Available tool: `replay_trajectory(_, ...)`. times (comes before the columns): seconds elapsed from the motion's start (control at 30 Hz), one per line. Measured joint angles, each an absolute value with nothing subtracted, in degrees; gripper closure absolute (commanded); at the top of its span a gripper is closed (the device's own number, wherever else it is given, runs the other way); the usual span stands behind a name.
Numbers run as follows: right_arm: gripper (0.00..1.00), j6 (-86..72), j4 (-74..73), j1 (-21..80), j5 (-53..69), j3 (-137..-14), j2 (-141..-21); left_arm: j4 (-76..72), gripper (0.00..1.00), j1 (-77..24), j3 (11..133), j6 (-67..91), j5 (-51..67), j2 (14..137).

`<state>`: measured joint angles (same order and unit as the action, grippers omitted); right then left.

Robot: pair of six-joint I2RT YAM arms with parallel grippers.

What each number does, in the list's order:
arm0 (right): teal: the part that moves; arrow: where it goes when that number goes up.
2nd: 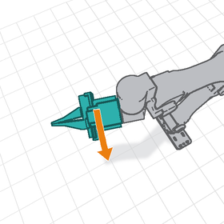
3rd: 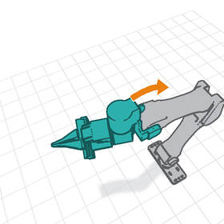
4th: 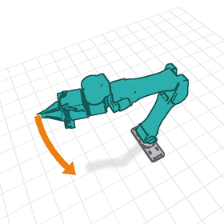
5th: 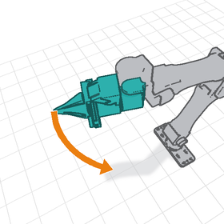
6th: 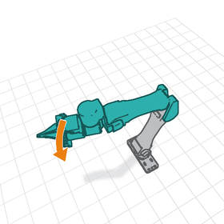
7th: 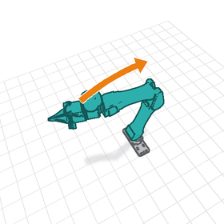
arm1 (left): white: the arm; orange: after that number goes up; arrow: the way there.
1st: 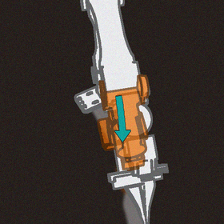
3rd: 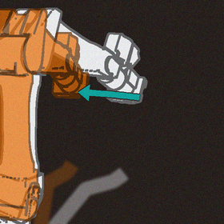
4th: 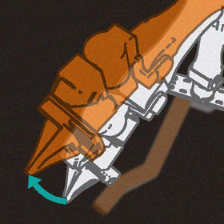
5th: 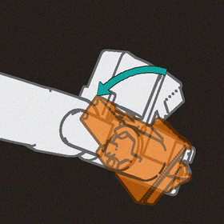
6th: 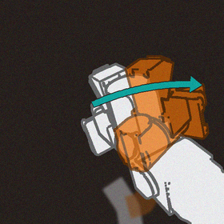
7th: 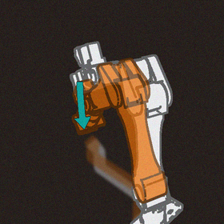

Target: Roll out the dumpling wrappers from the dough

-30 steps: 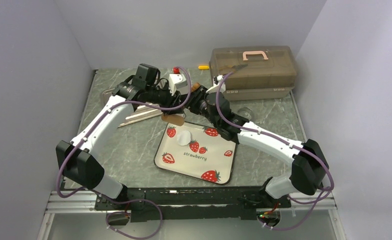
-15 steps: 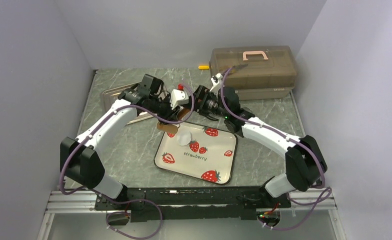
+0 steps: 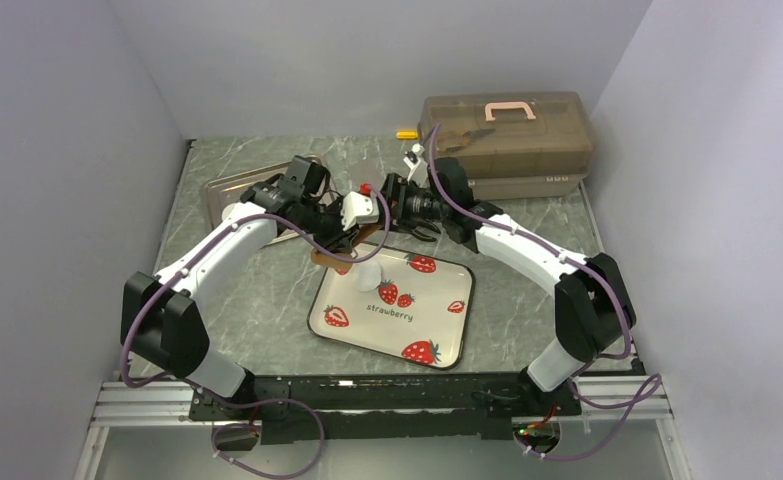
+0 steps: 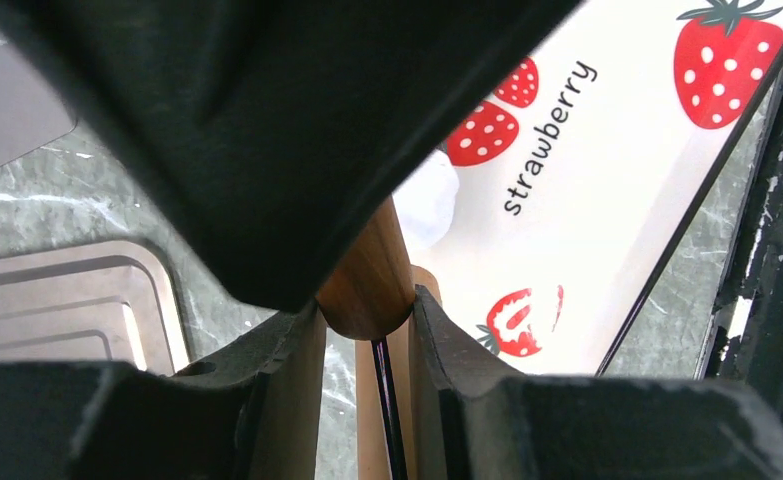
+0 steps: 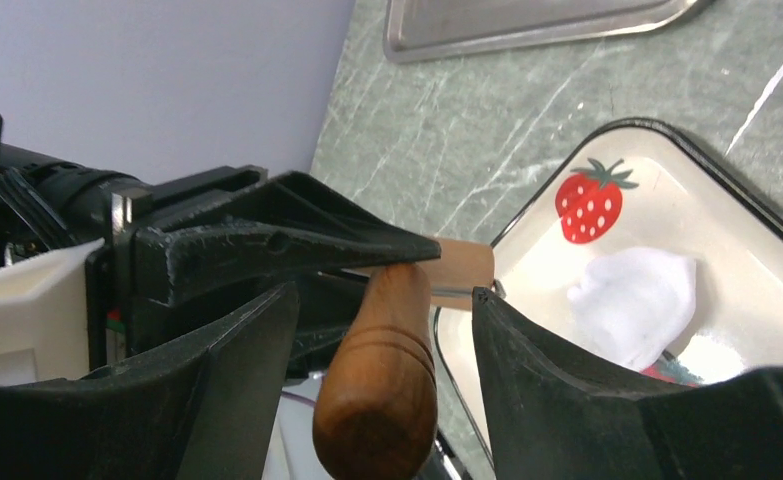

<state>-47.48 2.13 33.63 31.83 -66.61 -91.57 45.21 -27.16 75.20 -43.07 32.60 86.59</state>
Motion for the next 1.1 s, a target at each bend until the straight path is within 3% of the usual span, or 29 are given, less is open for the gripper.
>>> replay_trajectory(0.53, 0.54, -46.1, -1.5, 33.6, 33.5, -66.8, -93.7, 44.8, 1.0, -27.3, 74.3, -42.6, 31.6, 86.6)
replay_trajectory(0.67, 0.87, -46.0, -1.6, 33.6, 33.8, -67.5, -94.7, 44.9, 1.0, -27.3, 74.3, -42.6, 30.9, 86.6)
replay_trajectory(0.73, 1.0, -45.9, -1.5, 33.7, 34.1, -67.9, -94.7, 44.8, 0.84, -27.3, 74.3, -42.4, 30.9, 86.6)
replay_trajectory(0.77, 1.0, -45.9, -1.3, 33.6, 34.2, -67.9, -94.7, 44.7, 0.72, -27.3, 74.3, -42.3, 30.9, 86.6)
replay_trajectory(0.8, 1.0, -46.0, -1.1, 33.5, 34.4, -67.8, -94.7, 44.5, 0.55, -27.3, 74.3, -41.9, 30.9, 86.6)
replay_trajectory(0.87, 1.0, -46.0, -0.3, 33.1, 35.1, -67.3, -94.7, 44.0, 0.04, -27.3, 74.2, -40.9, 30.8, 86.6)
replay_trajectory(1.1, 1.0, -40.6, -2.7, 31.9, 34.5, -64.9, -92.3, 44.4, 0.01, -26.9, 75.9, -35.6, 29.0, 86.6)
